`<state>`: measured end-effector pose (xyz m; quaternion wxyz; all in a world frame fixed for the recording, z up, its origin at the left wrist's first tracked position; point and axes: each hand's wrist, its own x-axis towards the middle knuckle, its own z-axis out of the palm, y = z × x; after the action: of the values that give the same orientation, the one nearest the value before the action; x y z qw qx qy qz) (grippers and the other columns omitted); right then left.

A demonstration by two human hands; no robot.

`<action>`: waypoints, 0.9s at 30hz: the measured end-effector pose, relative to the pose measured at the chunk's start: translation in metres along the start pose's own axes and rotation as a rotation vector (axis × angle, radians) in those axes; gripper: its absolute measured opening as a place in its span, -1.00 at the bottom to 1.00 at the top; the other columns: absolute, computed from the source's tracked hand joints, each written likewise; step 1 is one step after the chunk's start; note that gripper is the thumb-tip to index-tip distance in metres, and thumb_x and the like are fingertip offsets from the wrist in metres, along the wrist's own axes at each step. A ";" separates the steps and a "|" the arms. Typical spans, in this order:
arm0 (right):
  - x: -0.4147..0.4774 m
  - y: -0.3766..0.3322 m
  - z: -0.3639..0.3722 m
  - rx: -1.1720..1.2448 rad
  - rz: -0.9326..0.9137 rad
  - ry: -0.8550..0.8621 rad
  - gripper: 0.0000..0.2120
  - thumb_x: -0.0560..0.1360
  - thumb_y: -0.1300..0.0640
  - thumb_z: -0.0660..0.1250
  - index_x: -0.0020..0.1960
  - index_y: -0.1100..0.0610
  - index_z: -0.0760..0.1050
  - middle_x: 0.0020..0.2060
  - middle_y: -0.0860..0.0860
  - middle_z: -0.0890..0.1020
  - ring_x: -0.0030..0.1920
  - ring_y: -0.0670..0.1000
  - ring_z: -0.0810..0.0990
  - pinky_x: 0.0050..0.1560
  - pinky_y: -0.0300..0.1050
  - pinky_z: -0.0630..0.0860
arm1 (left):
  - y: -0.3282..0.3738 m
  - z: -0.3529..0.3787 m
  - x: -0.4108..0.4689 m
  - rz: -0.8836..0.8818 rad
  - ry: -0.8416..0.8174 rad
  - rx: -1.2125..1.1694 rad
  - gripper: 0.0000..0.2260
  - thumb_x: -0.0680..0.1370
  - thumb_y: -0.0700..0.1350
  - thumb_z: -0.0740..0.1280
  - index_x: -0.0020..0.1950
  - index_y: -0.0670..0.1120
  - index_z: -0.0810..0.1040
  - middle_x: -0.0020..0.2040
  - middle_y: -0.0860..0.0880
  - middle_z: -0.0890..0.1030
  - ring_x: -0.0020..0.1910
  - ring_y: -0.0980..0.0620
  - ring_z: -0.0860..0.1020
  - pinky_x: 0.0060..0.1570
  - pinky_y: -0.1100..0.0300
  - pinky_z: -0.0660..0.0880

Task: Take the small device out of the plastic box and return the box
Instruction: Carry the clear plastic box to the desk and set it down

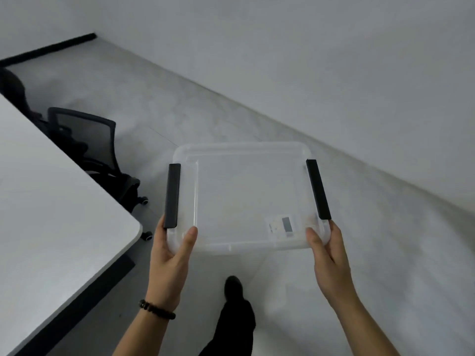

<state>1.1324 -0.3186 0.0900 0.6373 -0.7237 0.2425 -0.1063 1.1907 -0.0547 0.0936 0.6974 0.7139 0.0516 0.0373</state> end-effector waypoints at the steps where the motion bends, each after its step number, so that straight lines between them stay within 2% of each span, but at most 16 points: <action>1: 0.032 -0.008 0.016 -0.008 -0.018 -0.033 -0.62 0.63 0.00 0.24 0.43 -0.18 0.33 0.19 -0.41 0.54 0.14 -0.50 0.47 0.02 -0.55 0.40 | -0.003 0.004 0.028 0.010 0.031 -0.010 -0.48 0.47 0.07 0.41 0.43 0.13 0.40 0.32 0.14 0.55 0.33 0.15 0.50 0.29 0.13 0.41; 3: 0.092 -0.024 0.047 -0.015 -0.049 -0.084 -0.67 0.63 0.03 0.25 0.35 -0.24 0.34 0.06 -0.51 0.57 0.08 -0.51 0.50 -0.06 -0.62 0.39 | -0.006 0.010 0.086 0.024 0.066 -0.018 -0.44 0.44 0.11 0.42 0.42 0.11 0.41 0.32 0.09 0.57 0.33 0.08 0.51 0.32 0.05 0.42; 5: 0.146 -0.046 0.074 -0.028 -0.073 -0.122 -0.68 0.63 0.04 0.25 0.32 -0.25 0.35 0.04 -0.55 0.56 0.08 -0.50 0.51 -0.06 -0.62 0.38 | -0.004 0.016 0.146 0.025 0.080 -0.036 -0.46 0.44 0.11 0.43 0.40 0.11 0.43 0.31 0.04 0.58 0.32 0.02 0.52 0.33 0.01 0.43; 8: 0.221 -0.077 0.111 -0.048 -0.124 -0.156 -0.59 0.61 0.00 0.26 0.44 -0.14 0.33 0.17 -0.40 0.57 0.13 -0.48 0.50 -0.02 -0.61 0.37 | 0.006 0.025 0.232 0.038 0.089 -0.029 -0.56 0.51 0.00 0.44 0.38 0.08 0.45 0.25 0.05 0.61 0.26 0.08 0.56 0.19 0.21 0.50; 11: 0.290 -0.097 0.147 -0.049 -0.119 -0.178 -0.40 0.60 0.00 0.29 0.58 -0.10 0.17 0.38 -0.23 0.46 0.15 -0.54 0.46 -0.01 -0.63 0.36 | 0.016 0.034 0.310 0.052 0.094 -0.032 -0.58 0.54 -0.09 0.42 0.38 0.03 0.45 0.25 0.05 0.61 0.24 0.15 0.56 0.17 0.27 0.47; 13: 0.339 -0.106 0.175 -0.044 -0.099 -0.166 -0.31 0.58 0.00 0.31 0.61 -0.12 0.06 0.45 -0.23 0.34 0.07 -0.65 0.39 -0.07 -0.67 0.33 | 0.015 0.039 0.363 0.056 0.105 -0.027 -0.59 0.55 -0.14 0.40 0.38 0.06 0.45 0.24 0.09 0.61 0.22 0.24 0.55 0.11 0.38 0.47; 15: 0.392 -0.110 0.207 -0.035 -0.099 -0.165 -0.28 0.58 0.02 0.33 0.61 -0.15 0.03 0.42 -0.27 0.30 0.03 -0.69 0.36 -0.10 -0.69 0.32 | 0.008 0.044 0.423 0.050 0.127 -0.013 -0.57 0.55 -0.16 0.39 0.40 0.06 0.43 0.25 0.12 0.60 0.23 0.27 0.54 0.07 0.46 0.46; 20: 0.538 -0.122 0.300 -0.005 -0.142 -0.186 -0.35 0.58 0.09 0.35 0.58 -0.13 0.16 0.37 -0.28 0.43 0.15 -0.54 0.45 -0.04 -0.62 0.37 | -0.006 0.054 0.587 0.055 0.165 0.017 -0.55 0.53 -0.08 0.43 0.41 0.03 0.44 0.31 0.05 0.57 0.30 0.15 0.52 0.26 0.24 0.42; 23: 0.624 -0.146 0.367 0.003 -0.139 -0.229 -0.38 0.58 0.08 0.34 0.57 -0.13 0.19 0.37 -0.23 0.49 0.19 -0.46 0.48 -0.01 -0.60 0.38 | 0.002 0.049 0.688 0.049 0.201 0.047 -0.57 0.55 -0.12 0.41 0.41 0.02 0.44 0.27 0.06 0.59 0.26 0.20 0.54 0.16 0.37 0.45; 26: 0.696 -0.186 0.444 -0.007 -0.178 -0.306 -0.40 0.59 0.12 0.33 0.56 -0.10 0.20 0.36 -0.25 0.49 0.19 -0.48 0.47 0.00 -0.60 0.37 | 0.018 0.026 0.775 0.067 0.290 0.035 -0.54 0.52 -0.06 0.43 0.41 0.07 0.45 0.29 0.08 0.60 0.28 0.17 0.54 0.24 0.24 0.42; 27: 0.717 -0.199 0.472 -0.013 -0.188 -0.344 -0.41 0.60 0.14 0.33 0.56 -0.09 0.21 0.34 -0.29 0.48 0.17 -0.50 0.46 -0.01 -0.61 0.36 | 0.021 0.014 0.800 0.064 0.331 0.024 -0.56 0.53 -0.08 0.43 0.39 0.11 0.45 0.28 0.12 0.60 0.28 0.20 0.53 0.24 0.25 0.41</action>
<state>2.0106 -0.2422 0.0949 0.6518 -0.7549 0.0620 -0.0388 1.9867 0.0311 0.0995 0.6691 0.7077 0.1432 0.1759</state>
